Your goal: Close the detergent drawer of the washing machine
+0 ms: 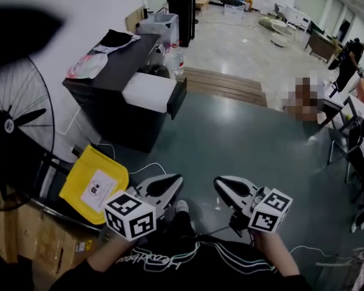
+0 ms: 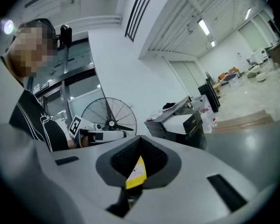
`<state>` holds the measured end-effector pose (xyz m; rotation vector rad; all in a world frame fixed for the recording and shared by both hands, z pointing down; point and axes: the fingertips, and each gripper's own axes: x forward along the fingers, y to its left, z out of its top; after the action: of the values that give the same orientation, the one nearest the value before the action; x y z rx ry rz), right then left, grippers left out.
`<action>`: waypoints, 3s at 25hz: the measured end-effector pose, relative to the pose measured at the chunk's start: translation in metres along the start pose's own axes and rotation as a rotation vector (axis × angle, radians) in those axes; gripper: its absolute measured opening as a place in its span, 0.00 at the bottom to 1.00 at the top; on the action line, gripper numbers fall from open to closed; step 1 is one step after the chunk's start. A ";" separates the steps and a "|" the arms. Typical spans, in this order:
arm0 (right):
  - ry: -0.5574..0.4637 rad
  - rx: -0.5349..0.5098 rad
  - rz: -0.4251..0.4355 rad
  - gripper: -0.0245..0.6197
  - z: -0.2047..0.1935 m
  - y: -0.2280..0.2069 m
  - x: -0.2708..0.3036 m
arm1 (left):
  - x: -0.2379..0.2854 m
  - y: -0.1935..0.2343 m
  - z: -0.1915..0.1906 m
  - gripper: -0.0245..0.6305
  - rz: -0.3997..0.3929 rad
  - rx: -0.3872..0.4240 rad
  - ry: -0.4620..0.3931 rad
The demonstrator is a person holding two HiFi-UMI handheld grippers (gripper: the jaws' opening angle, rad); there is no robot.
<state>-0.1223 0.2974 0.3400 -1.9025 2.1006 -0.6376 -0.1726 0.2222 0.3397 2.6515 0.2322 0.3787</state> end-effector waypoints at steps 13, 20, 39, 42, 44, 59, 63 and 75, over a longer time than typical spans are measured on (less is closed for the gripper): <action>0.099 0.043 0.008 0.08 0.048 -0.104 0.125 | 0.068 0.144 0.060 0.07 0.040 -0.098 0.000; 0.118 0.019 0.041 0.08 0.072 -0.145 0.179 | 0.092 0.199 0.089 0.07 0.068 -0.079 -0.016; 0.220 -0.027 0.098 0.08 0.101 -0.266 0.238 | 0.155 0.280 0.119 0.07 0.256 -0.143 -0.072; 0.280 -0.061 0.124 0.08 0.101 -0.289 0.255 | 0.162 0.296 0.121 0.07 0.325 -0.177 -0.081; 0.310 -0.070 0.149 0.08 0.101 -0.302 0.265 | 0.167 0.307 0.122 0.07 0.369 -0.200 -0.090; 0.508 -0.372 0.174 0.08 0.071 -0.405 0.330 | 0.193 0.351 0.101 0.07 0.637 -0.337 -0.171; 0.555 -0.407 0.240 0.08 0.058 -0.416 0.343 | 0.196 0.362 0.097 0.07 0.711 -0.343 -0.194; 0.536 -0.438 0.334 0.08 0.035 -0.425 0.374 | 0.194 0.381 0.052 0.07 0.890 -0.418 -0.236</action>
<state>0.2212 -0.1018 0.5500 -1.6207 3.0277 -0.7108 0.0648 -0.0931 0.5120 2.2056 -1.0123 0.3224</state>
